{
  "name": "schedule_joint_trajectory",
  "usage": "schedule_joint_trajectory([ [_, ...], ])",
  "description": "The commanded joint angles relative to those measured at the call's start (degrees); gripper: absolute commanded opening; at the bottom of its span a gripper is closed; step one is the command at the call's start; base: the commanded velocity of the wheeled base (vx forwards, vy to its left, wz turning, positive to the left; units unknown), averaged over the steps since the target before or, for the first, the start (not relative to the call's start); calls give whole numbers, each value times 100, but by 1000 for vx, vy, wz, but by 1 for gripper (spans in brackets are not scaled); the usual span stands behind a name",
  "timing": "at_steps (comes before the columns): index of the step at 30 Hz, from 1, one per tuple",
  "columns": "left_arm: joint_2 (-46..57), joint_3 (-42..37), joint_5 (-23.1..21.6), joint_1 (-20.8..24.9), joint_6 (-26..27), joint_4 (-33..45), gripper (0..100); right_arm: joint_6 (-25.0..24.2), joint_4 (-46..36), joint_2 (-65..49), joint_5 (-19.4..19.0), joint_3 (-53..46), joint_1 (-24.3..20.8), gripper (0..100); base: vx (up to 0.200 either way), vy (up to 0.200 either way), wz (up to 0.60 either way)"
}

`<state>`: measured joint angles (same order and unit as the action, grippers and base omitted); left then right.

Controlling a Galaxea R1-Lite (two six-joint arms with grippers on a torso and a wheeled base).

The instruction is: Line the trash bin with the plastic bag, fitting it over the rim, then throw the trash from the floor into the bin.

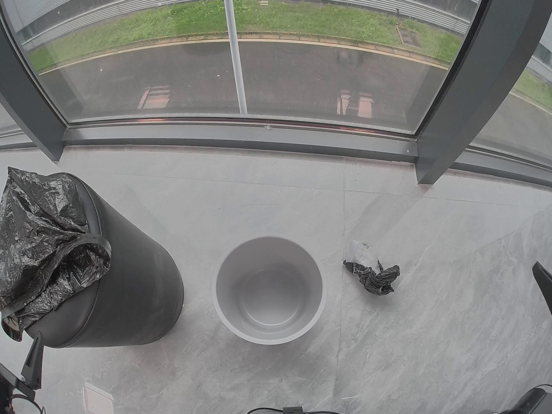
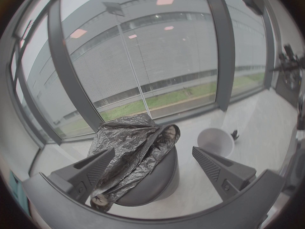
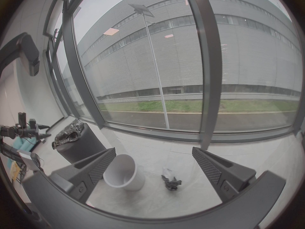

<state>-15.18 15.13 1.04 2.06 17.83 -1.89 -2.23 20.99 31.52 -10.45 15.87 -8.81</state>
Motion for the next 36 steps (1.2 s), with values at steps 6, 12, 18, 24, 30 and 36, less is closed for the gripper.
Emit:
schedule_joint_trajectory([
  [6,-1708,386,134,22,1732,-13,100,-515,1372,2226,-63,65,-762,100,0,0,0],
  [12,-2446,913,63,66,1644,-31,100,-524,1399,2288,-80,-23,-753,100,0,0,0],
  [18,-3070,1194,72,216,1345,-31,100,-533,1399,2297,-80,-23,-771,100,0,0,0],
  [24,-3510,1484,55,242,1047,-31,100,-533,1399,2279,-80,-14,-762,100,0,0,0],
  [30,-4019,1695,63,286,1020,-40,100,-533,1399,2288,-80,-14,-762,100,0,0,0],
  [36,-4556,1686,134,277,1055,-628,100,-542,1399,2253,-80,-14,-762,100,0,0,0],
])
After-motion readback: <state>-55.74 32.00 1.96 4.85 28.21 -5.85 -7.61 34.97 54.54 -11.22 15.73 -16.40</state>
